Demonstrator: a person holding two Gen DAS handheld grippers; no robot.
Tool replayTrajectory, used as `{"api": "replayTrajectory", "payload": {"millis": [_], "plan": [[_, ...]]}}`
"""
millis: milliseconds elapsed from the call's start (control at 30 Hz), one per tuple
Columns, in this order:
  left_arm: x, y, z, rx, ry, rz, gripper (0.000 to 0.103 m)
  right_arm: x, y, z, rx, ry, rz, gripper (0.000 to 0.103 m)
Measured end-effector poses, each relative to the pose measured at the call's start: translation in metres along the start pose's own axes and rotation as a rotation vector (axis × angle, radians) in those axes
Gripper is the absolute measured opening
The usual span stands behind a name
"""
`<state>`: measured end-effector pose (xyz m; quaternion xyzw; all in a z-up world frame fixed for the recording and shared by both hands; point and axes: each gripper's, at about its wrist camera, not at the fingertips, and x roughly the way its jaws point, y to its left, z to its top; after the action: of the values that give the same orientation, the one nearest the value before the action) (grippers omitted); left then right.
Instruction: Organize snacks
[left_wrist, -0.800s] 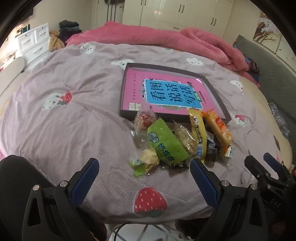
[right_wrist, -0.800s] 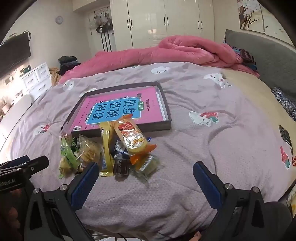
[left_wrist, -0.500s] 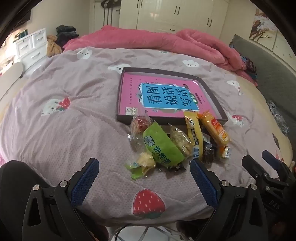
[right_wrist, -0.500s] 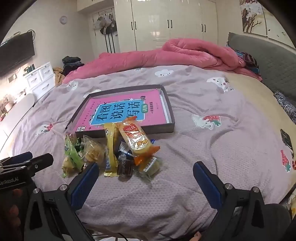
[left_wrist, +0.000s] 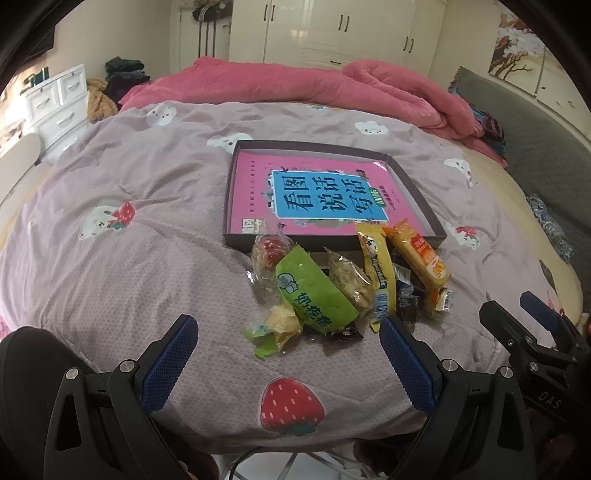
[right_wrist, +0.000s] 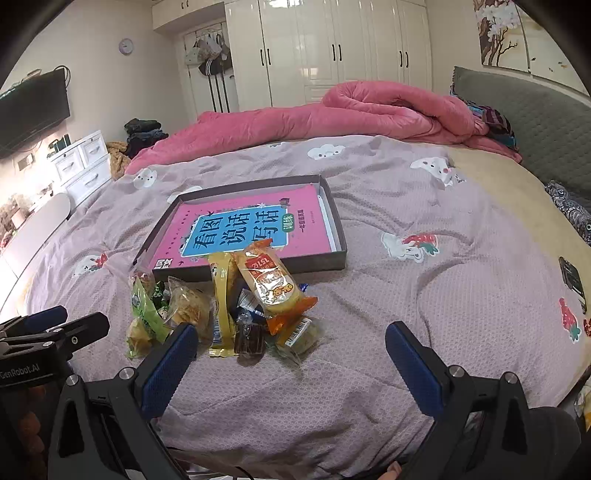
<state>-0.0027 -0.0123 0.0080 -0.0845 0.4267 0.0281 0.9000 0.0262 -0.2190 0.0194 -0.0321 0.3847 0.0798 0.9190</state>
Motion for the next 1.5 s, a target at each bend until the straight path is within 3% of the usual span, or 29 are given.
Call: {"api": "replayTrajectory", "payload": {"millis": [1500], "plan": [[-0.0075,-0.0069,-0.0032,0.026,-0.014,-0.011,0.099,-0.0085,0.0030,-0.0006,-0.021,-0.018,0.007,0.102]]}}
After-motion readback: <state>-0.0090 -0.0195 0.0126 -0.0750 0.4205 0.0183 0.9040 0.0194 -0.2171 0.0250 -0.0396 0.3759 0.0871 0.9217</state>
